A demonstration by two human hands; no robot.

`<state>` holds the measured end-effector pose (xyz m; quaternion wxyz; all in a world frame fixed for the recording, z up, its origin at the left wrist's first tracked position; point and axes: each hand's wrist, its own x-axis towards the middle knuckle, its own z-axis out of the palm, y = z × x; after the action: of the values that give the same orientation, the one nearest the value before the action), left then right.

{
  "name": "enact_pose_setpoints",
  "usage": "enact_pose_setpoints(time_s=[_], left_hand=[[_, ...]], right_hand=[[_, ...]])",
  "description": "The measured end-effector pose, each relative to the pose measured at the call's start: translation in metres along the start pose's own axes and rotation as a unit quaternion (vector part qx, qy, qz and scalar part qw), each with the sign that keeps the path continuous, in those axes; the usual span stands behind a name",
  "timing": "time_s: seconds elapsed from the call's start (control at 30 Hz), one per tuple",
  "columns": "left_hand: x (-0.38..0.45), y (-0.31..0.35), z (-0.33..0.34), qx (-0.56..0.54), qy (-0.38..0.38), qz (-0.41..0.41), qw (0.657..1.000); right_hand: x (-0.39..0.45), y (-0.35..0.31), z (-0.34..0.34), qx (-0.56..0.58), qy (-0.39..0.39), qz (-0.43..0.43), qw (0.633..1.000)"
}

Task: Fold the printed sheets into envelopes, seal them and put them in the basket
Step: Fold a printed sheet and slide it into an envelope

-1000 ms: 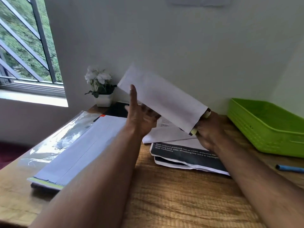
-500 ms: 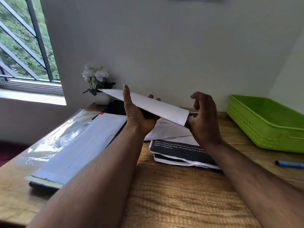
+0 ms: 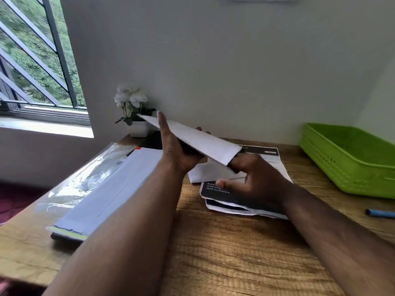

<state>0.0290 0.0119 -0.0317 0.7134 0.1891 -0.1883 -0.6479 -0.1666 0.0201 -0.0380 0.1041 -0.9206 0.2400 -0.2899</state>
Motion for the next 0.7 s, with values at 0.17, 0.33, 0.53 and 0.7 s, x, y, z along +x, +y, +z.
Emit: enact_pose_setpoints(time_s=[0.17,0.33,0.53,0.7], left_hand=[[-0.001,-0.009,0.002,0.027,0.003,-0.028,0.999],[-0.003,-0.011,0.005,0.031,-0.001,-0.014,0.999],[-0.007,-0.014,0.013,0.056,-0.023,-0.013,0.998],[-0.005,-0.029,0.018,0.139,-0.049,-0.027,0.989]], right_hand=[[0.004,-0.017,0.004,-0.170,-0.077,0.021,0.982],[0.001,-0.023,0.007,-0.110,-0.117,0.068,0.985],[0.000,-0.026,0.006,-0.046,-0.107,0.077,0.990],[-0.001,-0.026,0.007,0.023,-0.095,0.139,0.985]])
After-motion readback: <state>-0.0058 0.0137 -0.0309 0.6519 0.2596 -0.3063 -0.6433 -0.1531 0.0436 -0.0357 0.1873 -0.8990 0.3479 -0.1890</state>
